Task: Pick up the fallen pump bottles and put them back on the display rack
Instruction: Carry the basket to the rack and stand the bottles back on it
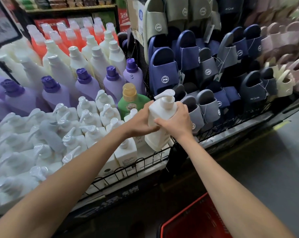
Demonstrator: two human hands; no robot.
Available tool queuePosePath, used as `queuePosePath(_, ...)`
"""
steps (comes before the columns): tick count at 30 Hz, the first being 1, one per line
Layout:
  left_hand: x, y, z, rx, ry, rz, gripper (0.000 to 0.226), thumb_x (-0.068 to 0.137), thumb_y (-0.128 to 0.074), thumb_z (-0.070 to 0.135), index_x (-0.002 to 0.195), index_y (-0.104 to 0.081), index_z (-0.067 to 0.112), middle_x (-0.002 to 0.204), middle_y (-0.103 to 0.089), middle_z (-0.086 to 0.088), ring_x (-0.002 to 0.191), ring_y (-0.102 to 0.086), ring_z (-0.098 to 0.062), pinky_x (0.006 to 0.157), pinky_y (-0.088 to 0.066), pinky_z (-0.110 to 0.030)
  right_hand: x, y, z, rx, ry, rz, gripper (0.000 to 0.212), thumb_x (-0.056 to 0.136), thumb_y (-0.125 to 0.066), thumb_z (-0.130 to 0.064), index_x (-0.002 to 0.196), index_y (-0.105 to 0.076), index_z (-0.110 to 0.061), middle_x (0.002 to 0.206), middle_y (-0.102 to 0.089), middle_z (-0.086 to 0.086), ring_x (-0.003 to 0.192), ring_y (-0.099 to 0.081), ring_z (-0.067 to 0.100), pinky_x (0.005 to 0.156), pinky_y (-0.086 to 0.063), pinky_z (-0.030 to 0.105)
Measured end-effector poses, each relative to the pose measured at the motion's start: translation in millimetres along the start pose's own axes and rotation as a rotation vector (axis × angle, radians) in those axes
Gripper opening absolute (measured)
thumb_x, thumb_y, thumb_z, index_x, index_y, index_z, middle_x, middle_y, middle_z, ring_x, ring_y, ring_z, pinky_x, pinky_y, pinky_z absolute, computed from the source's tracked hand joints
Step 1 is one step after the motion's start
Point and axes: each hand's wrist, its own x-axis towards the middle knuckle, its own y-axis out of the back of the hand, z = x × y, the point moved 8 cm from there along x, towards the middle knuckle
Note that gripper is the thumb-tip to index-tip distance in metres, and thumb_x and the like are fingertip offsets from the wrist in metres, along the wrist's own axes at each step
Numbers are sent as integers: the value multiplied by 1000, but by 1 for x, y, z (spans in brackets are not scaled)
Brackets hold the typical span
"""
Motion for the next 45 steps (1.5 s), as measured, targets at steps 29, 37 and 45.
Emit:
queuePosePath(29, -41, -22, -66, 941, 70, -88, 72, 74, -49, 62, 121, -59, 8, 115, -63, -7, 114, -51, -28, 98, -33, -41, -48, -120, 60, -28, -258, -15, 85, 60, -83, -39, 122, -40, -1, 125, -44, 12, 115, -47, 31, 93, -42, 36)
queuePosePath(37, -42, -25, -70, 1028, 66, -169, 66, 78, -57, 54, 132, -53, 14, 129, -61, 0, 115, -51, -23, 92, -36, -36, -44, -136, 64, -59, -250, -46, 87, 63, -80, -45, 125, -39, -1, 127, -44, 13, 118, -45, 30, 95, -41, 38)
queuePosePath(45, -47, -21, -62, 1069, 105, -150, 48, 86, -51, 49, 110, -61, 9, 106, -68, -6, 106, -51, -25, 84, -34, -34, -46, -141, 68, 50, -153, -198, 80, 76, -72, -51, 130, -37, -5, 128, -41, 11, 121, -43, 29, 99, -42, 42)
